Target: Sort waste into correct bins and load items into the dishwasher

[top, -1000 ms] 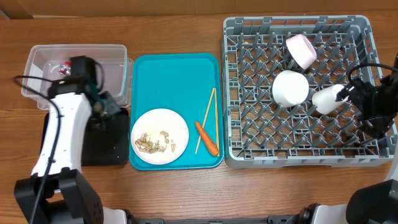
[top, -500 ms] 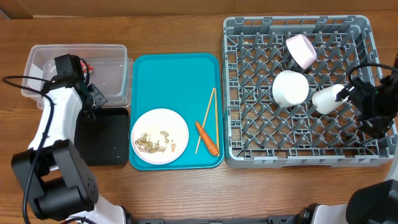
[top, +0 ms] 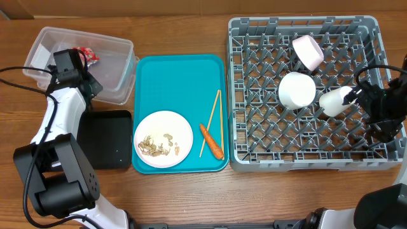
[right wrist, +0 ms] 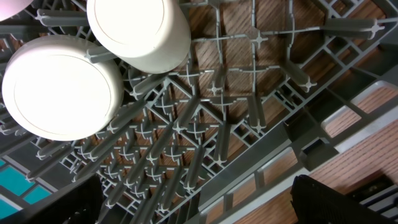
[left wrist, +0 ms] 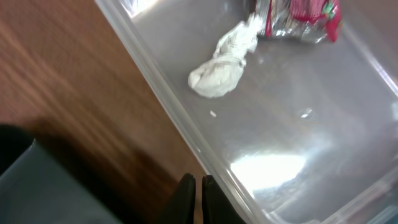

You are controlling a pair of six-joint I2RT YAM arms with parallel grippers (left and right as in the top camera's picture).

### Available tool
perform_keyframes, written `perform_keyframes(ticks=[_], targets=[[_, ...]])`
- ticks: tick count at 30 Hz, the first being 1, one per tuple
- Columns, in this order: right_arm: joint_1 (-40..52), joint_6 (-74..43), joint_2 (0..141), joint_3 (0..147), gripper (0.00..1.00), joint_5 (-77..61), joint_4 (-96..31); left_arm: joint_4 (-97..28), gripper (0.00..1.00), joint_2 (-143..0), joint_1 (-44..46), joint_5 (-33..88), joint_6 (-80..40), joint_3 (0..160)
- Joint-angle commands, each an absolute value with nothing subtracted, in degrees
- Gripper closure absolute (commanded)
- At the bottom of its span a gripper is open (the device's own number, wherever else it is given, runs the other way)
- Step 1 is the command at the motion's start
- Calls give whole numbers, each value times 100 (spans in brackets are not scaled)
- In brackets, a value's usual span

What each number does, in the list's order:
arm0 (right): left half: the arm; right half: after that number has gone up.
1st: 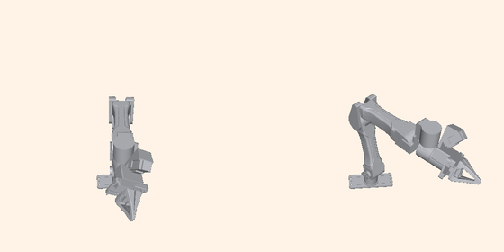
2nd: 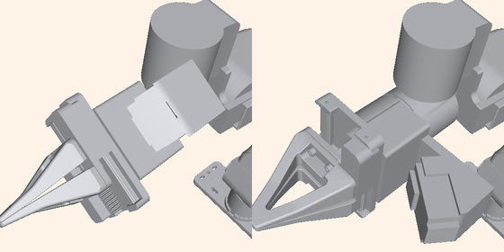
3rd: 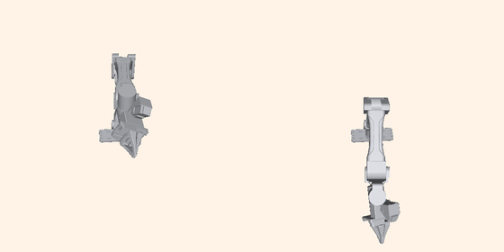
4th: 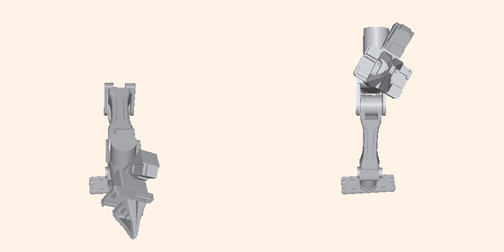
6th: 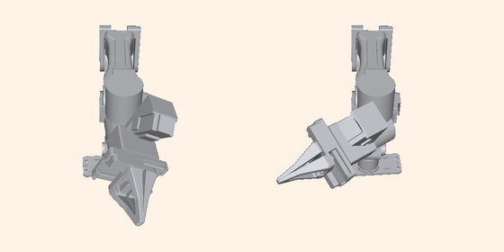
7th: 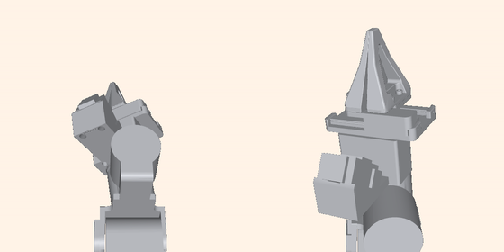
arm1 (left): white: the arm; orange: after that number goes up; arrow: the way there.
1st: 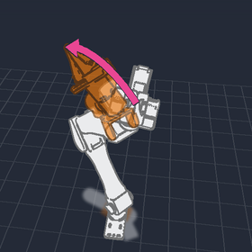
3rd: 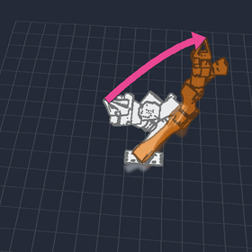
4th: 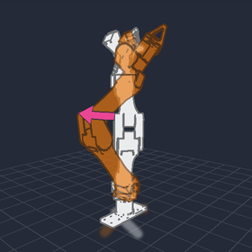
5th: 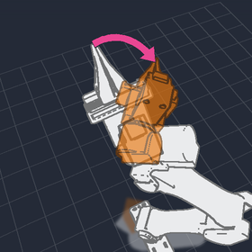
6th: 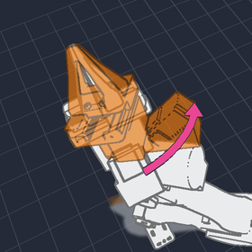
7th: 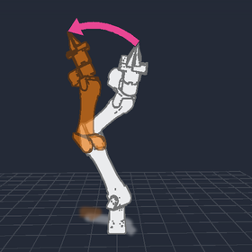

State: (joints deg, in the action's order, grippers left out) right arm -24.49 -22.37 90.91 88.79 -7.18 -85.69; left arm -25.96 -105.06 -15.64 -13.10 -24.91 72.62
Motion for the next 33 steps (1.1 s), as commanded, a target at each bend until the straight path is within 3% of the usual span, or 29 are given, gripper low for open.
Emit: perform_keyframes(ticks=[1, 10, 17, 26, 28, 30, 33], targets=[[-2449, -2209, 8973, 8866, 0, -694, -8558, -2316, 91, -10567, -1570, -1111, -2401, 7286], [-2449, -2209, 8973, 8866, 0, -694, -8560, -2165, 90, -10600, -1535, -349, -2399, 7284], [-2451, -2209, 8973, 8866, 0, -694, -8569, -2255, 80, -10844, -1422, 106, -2399, 7284], [-2449, -2206, 8973, 8866, 0, -696, -8584, -2174, 78, -10960, -1299, 156, -2370, 7297], [-2449, -2206, 8973, 8866, 0, -694, -8584, -2185, 74, -10960, -1299, 180, -2246, 7310], [-2449, -2206, 8973, 8866, 0, -694, -8580, -2311, 63, -10956, -1299, 270, -2047, 7367], [-2449, -2206, 8973, 8866, 0, -694, -8580, -2923, 62, -10868, -1299, 301, -2010, 7544]])
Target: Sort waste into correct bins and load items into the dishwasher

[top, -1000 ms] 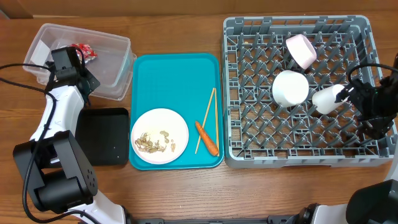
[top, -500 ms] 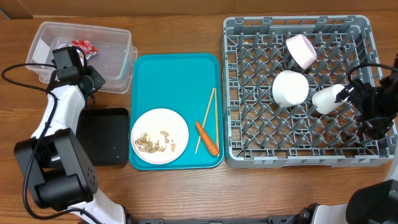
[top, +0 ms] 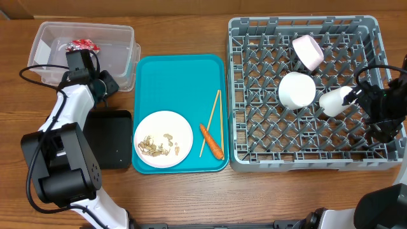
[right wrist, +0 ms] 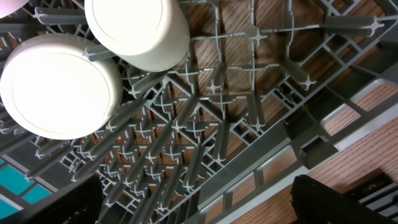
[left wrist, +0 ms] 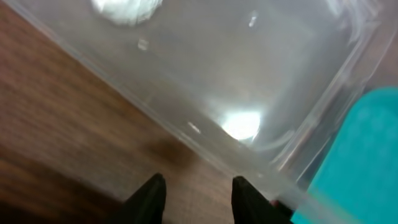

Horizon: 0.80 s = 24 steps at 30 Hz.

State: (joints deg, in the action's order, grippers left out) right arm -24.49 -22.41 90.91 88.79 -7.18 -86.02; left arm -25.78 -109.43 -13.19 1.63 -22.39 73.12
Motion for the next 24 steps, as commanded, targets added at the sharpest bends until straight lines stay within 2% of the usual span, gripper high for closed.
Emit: perform_keyframes(ticks=[1, 5, 8, 11, 24], targets=[[-2449, -2204, 8973, 8866, 0, -694, -8584, -3240, 63, -10805, -1299, 301, -2012, 7649], [-2449, -2204, 8973, 8866, 0, -694, -8567, -4676, 69, -10383, -1299, 252, -2038, 8103], [-2451, -2204, 8973, 8866, 0, -692, -8567, -5376, 85, -10097, -1299, 137, -2073, 8154], [-2451, -2204, 8973, 8866, 0, -692, -8567, -5970, 95, -10092, -1323, -250, -2340, 8051], [-2449, -2204, 8973, 8866, 0, -692, -8606, -3354, 96, -10315, -1573, -370, -2338, 6123]])
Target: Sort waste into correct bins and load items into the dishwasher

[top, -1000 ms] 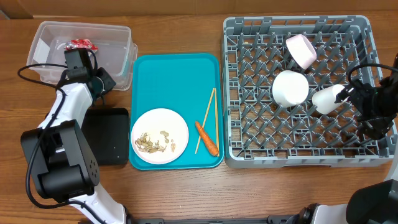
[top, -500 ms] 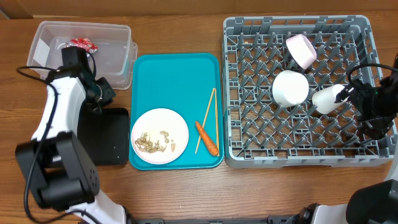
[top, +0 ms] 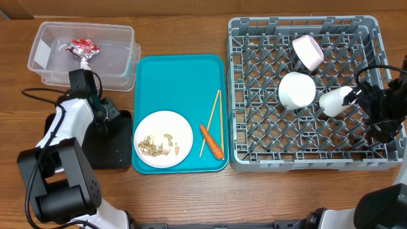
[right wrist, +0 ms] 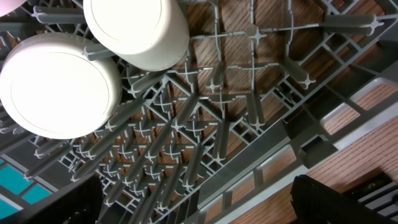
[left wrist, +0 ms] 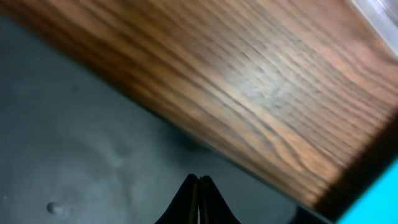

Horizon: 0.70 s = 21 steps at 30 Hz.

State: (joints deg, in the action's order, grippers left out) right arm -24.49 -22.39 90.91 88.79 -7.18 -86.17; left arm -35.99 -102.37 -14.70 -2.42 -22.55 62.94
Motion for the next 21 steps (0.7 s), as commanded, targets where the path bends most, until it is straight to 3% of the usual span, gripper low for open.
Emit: perform_keyframes(ticks=[1, 14, 21], targets=[[-2451, -2204, 8973, 8866, 0, -692, -8615, -3197, 95, -10335, -1629, -519, -2340, 6110], [-2451, -2204, 8973, 8866, 0, -690, -8648, -2029, 79, -10379, -1876, -989, -2268, 6112], [-2451, -2206, 8973, 8866, 0, -648, -8626, -1927, 78, -10580, -1879, -958, -2193, 6112]])
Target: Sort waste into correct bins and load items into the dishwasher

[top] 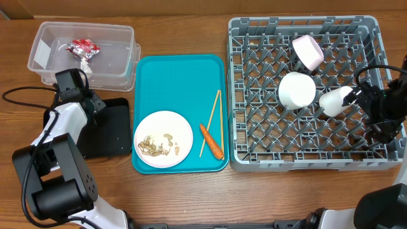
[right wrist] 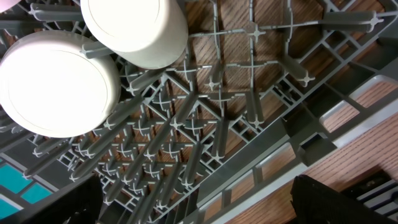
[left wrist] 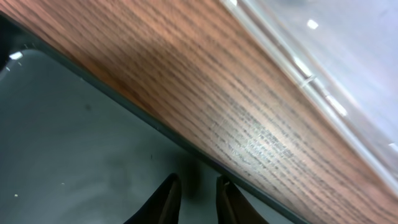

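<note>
My left gripper hovers over the far left corner of the black bin. In the left wrist view its fingers stand a little apart over the black bin's edge with nothing between them. The clear bin holds a red wrapper and a white tissue. On the teal tray lie a white plate with food scraps, a carrot and chopsticks. My right gripper is wide open over the grey dish rack, empty.
The rack holds a pink bowl and two white cups; both cups show in the right wrist view. A strip of bare wood separates the black bin from the clear bin.
My left gripper moved a little back and left and went from shut to slightly open. The black bin now lies nearer the clear bin and slightly skewed. The right arm has not moved.
My left gripper was shut over the clear bin, where a tissue and the wrapper lay. Then it was open at that bin's near right corner. Then it was shut over the black bin, and now stands slightly open at its far corner. The right gripper stayed open over the rack.
</note>
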You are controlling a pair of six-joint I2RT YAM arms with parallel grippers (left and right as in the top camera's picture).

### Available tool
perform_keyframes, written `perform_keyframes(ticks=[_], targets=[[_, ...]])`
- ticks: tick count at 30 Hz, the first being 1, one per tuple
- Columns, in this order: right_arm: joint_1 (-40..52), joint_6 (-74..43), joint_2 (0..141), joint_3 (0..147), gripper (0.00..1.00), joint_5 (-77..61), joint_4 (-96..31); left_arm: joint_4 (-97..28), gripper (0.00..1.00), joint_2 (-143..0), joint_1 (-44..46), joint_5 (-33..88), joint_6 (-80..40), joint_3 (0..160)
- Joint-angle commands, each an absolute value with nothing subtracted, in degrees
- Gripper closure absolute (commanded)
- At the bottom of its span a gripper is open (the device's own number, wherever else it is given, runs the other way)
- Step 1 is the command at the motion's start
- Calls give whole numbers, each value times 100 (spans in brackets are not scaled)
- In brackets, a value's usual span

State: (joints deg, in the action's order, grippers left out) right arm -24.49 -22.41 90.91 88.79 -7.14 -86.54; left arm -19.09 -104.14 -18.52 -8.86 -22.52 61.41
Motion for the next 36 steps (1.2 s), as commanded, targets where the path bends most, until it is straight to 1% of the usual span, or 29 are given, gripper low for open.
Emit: perform_keyframes(ticks=[1, 6, 9, 12, 15, 20, 23, 25, 27, 30, 31, 33, 35, 36], targets=[[-2451, -2206, 8973, 8866, 0, -648, -8624, -1787, 77, -10580, -1879, -952, -2056, 6112], [-2451, -2206, 8973, 8866, 0, -646, -8628, -1400, 72, -10580, -1876, -943, -1964, 6112], [-2451, -2206, 8973, 8866, 0, -648, -8630, -1039, 67, -10580, -1876, -939, -1758, 6112], [-2451, -2206, 8973, 8866, 0, -648, -8628, -843, 67, -10580, -1870, -888, -1448, 6112], [-2451, -2209, 8973, 8866, 0, -648, -8632, -779, 62, -10580, -1870, -888, -1313, 6112], [-2451, -2206, 8973, 8866, 0, -644, -8630, -661, 60, -10580, -1870, -674, -1111, 6112], [-2451, -2206, 8973, 8866, 0, -607, -8648, -851, 64, -10558, -1870, -657, -1111, 6125], [-2451, -2206, 8973, 8868, 0, -607, -8617, -1219, 69, -10453, -1883, -670, -1111, 6208], [-2451, -2206, 8973, 8866, 0, -607, -8615, -1636, 77, -10333, -1885, -819, -1118, 6307], [-2451, -2204, 8973, 8866, 0, -607, -8611, -2366, 94, -10158, -1885, -1221, -1280, 6403], [-2451, -2204, 8973, 8866, 0, -604, -8606, -2502, 96, -10145, -1887, -1424, -1415, 6403], [-2451, -2202, 8973, 8866, 0, -604, -8606, -2622, 94, -10162, -1929, -1769, -1693, 6392], [-2451, -2202, 8973, 8866, 0, -604, -8611, -2637, 94, -10191, -2021, -1887, -1905, 6383], [-2451, -2202, 8973, 8866, 0, -604, -8621, -2624, 96, -10228, -2108, -1885, -2088, 6381]])
